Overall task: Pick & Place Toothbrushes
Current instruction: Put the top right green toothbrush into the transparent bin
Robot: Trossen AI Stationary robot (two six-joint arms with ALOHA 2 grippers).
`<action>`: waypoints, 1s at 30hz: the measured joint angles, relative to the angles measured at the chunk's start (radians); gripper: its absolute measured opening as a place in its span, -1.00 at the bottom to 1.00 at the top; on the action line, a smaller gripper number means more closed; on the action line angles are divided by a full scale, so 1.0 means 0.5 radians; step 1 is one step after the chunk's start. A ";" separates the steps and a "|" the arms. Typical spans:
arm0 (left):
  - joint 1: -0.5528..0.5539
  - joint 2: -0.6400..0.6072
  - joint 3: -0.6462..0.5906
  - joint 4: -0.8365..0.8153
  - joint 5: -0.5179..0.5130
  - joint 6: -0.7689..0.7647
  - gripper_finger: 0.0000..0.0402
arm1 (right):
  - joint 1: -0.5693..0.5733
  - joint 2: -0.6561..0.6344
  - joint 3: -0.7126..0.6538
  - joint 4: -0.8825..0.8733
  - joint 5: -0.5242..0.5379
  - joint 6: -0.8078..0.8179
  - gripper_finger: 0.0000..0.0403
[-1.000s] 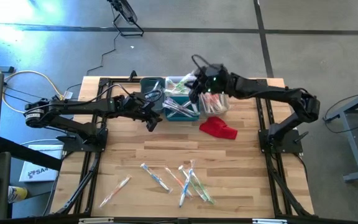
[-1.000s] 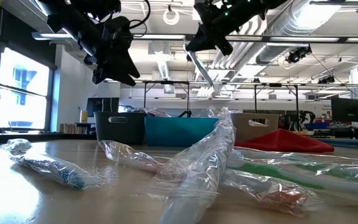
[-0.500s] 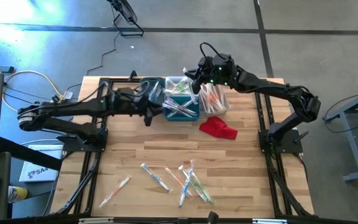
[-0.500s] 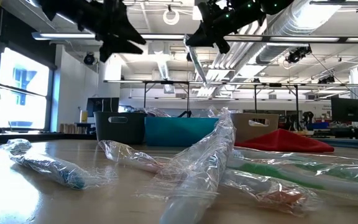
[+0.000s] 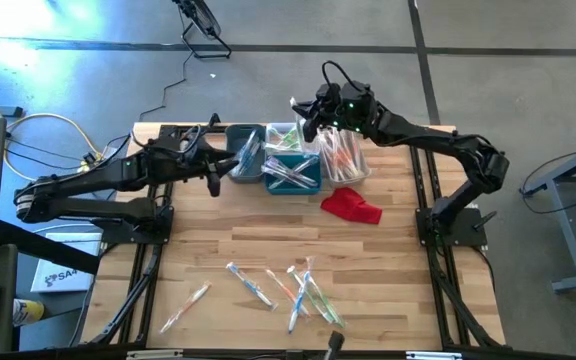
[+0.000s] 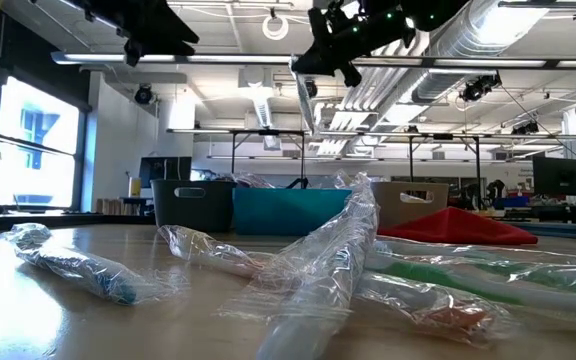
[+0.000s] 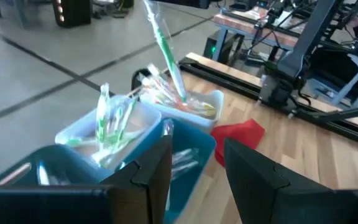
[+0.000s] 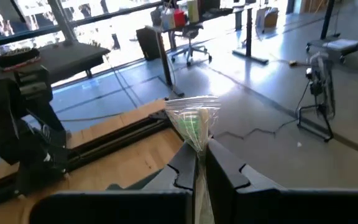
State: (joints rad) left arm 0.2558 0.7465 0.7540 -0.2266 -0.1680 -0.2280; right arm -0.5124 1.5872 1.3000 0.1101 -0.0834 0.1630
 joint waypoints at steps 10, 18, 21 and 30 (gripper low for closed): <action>-0.001 -0.242 0.000 -0.191 -0.005 -0.033 -0.29 | -0.051 0.394 0.488 -0.204 -0.007 -0.176 -0.96; -0.001 -0.401 0.000 -0.340 -0.005 -0.077 -0.29 | -0.128 0.656 0.671 -0.328 -0.011 -0.332 -0.96; -0.001 -0.439 0.000 -0.380 -0.008 -0.077 -0.29 | -0.156 0.731 0.670 -0.339 -0.010 -0.351 -0.96; -0.001 -0.461 0.000 -0.464 -0.123 -0.023 -0.29 | -0.181 0.865 0.670 -0.455 -0.254 -0.819 -0.96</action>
State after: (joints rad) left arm 0.2554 0.5159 0.7540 -0.4588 -0.2298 -0.2398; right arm -0.6029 2.0198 1.6352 -0.1176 -0.2103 -0.2465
